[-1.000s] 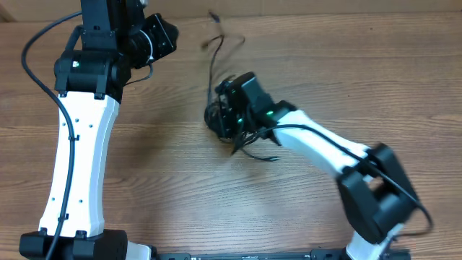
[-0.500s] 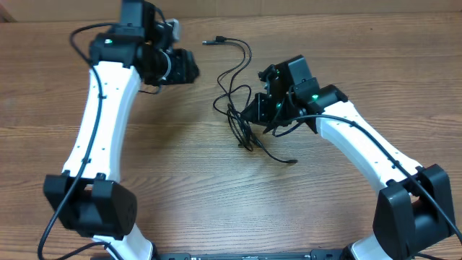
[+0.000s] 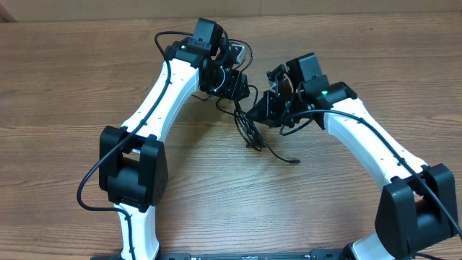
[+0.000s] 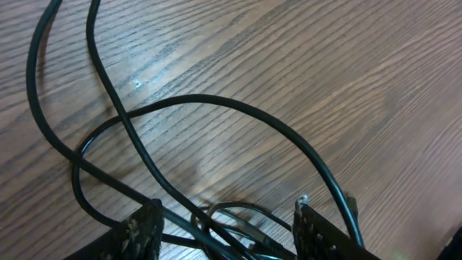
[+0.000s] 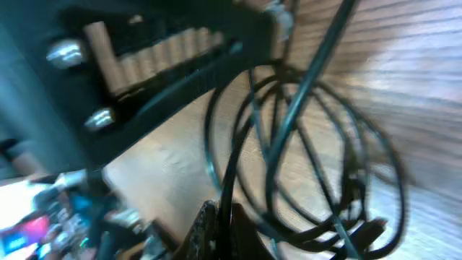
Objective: Untangle cables
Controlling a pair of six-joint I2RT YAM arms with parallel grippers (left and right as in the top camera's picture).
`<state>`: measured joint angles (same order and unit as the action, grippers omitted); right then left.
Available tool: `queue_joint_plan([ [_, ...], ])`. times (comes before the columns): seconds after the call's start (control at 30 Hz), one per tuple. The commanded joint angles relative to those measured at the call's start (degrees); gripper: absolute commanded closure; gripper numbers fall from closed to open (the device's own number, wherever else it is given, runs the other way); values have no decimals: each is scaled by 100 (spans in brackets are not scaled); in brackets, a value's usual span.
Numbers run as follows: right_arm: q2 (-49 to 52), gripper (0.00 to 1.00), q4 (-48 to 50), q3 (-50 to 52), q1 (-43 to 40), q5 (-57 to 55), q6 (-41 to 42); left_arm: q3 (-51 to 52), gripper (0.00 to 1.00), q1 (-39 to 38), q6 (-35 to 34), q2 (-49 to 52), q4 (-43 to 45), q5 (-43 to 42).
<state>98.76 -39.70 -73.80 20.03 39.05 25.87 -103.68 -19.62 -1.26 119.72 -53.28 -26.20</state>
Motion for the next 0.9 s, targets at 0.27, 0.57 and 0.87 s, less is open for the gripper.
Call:
queue_joint_plan([
  [0.27,-1329,96,-835,-765,-1207,885,-525,28,45,48,136,293,107,-201],
  [0.57,-1185,96,-2135,-758,-1547,-4308,319,26,46,164,133,-588,92,-87],
  [0.87,-1185,14,-2175,-761,-2992,-2979,-400,37,41,-691,87,-463,-142,74],
])
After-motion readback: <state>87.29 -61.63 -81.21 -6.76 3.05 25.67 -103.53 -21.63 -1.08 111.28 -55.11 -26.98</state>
